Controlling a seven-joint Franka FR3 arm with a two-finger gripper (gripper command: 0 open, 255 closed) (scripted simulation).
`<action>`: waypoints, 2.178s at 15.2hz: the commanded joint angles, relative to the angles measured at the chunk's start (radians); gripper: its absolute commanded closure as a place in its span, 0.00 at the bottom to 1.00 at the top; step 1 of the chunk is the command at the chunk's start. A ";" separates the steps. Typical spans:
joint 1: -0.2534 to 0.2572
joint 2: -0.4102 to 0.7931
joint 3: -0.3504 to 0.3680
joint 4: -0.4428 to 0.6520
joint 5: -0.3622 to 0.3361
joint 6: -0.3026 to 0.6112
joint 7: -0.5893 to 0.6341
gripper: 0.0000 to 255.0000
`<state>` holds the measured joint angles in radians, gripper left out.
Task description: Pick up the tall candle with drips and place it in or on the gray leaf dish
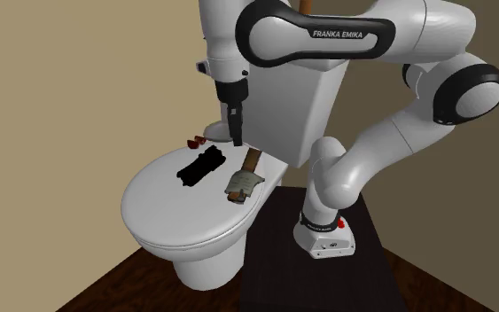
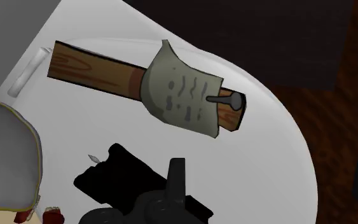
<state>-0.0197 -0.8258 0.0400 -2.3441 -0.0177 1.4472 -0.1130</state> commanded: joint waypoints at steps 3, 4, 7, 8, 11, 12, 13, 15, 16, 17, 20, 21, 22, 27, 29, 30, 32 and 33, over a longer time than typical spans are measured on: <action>0.029 -0.042 0.001 -0.098 -0.062 0.108 -0.088 0.00; 0.043 -0.062 -0.001 -0.146 -0.093 0.165 -0.129 0.00; 0.079 -0.110 -0.014 -0.288 -0.192 0.347 -0.248 0.00; 0.088 -0.122 -0.022 -0.333 -0.227 0.412 -0.285 0.00; 0.103 -0.137 -0.055 -0.458 -0.344 0.625 -0.391 0.00; 0.101 -0.133 -0.069 -0.495 -0.388 0.702 -0.424 0.00; 0.096 -0.123 -0.084 -0.530 -0.435 0.784 -0.455 0.00; 0.072 -0.083 -0.116 -0.588 -0.541 0.962 -0.510 0.00; 0.051 -0.050 -0.129 -0.610 -0.602 1.059 -0.532 0.00; 0.022 -0.007 -0.139 -0.625 -0.668 1.163 -0.548 0.00; -0.042 0.088 -0.134 -0.628 -0.763 1.306 -0.532 0.00; -0.058 0.113 -0.128 -0.624 -0.779 1.330 -0.520 0.00; -0.075 0.138 -0.122 -0.619 -0.796 1.354 -0.507 0.00; -0.146 0.230 -0.088 -0.598 -0.864 1.437 -0.449 0.00; -0.146 0.230 -0.088 -0.598 -0.864 1.437 -0.449 0.00; -0.146 0.230 -0.088 -0.598 -0.864 1.437 -0.449 0.00; -0.146 0.230 -0.088 -0.598 -0.864 1.437 -0.449 0.00; -0.146 0.230 -0.088 -0.598 -0.864 1.437 -0.449 0.00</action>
<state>-0.1653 -0.5961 -0.0477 -2.9426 -0.8813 2.8842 -0.5623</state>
